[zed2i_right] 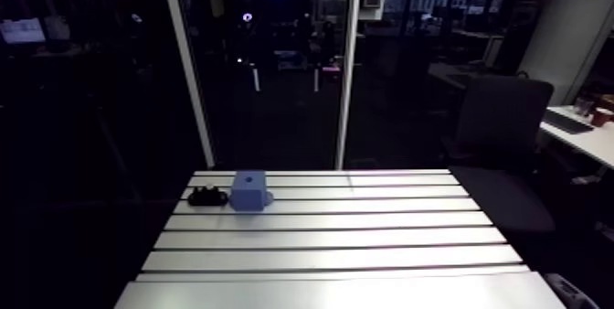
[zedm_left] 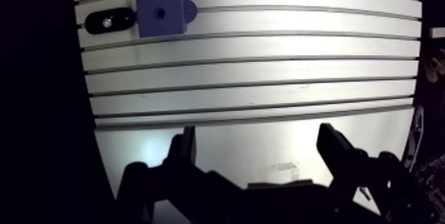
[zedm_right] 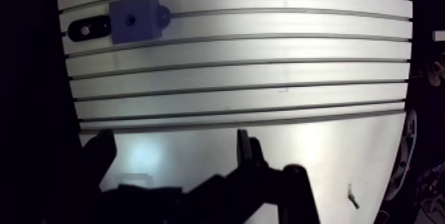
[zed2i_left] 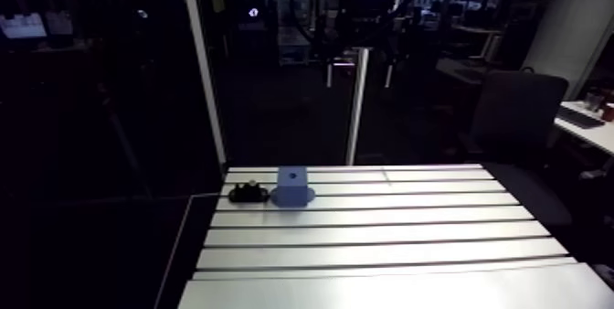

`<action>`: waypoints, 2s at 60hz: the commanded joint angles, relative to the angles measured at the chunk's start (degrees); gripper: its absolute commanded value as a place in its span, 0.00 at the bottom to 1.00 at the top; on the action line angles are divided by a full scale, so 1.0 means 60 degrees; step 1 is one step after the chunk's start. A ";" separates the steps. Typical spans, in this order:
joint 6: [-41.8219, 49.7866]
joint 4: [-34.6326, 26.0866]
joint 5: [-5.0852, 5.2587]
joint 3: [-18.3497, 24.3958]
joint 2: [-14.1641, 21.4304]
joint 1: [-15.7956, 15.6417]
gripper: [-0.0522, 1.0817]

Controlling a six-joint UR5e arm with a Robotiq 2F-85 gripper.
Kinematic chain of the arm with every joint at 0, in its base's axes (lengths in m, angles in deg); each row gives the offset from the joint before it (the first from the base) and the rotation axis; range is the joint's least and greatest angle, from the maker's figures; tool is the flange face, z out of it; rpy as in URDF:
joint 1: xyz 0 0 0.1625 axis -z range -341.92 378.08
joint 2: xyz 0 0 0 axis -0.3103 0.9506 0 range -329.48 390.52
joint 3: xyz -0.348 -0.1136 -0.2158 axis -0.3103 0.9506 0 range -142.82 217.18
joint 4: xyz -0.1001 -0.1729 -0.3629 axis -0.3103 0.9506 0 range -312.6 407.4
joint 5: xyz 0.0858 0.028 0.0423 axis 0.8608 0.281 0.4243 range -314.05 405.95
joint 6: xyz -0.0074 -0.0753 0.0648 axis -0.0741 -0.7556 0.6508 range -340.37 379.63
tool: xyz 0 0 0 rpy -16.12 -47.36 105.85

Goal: Pick up the M10 bolt and insert it into the hex recess until seated.

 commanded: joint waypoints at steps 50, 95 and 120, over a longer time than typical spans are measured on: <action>-0.0317 0.0372 0.0300 0.0175 -0.0156 -0.0328 0.05; 0.2087 0.4697 -0.0530 -0.0340 -0.2322 -0.2740 0.05; 0.2068 0.5792 -0.0308 -0.0558 -0.3232 -0.3055 0.06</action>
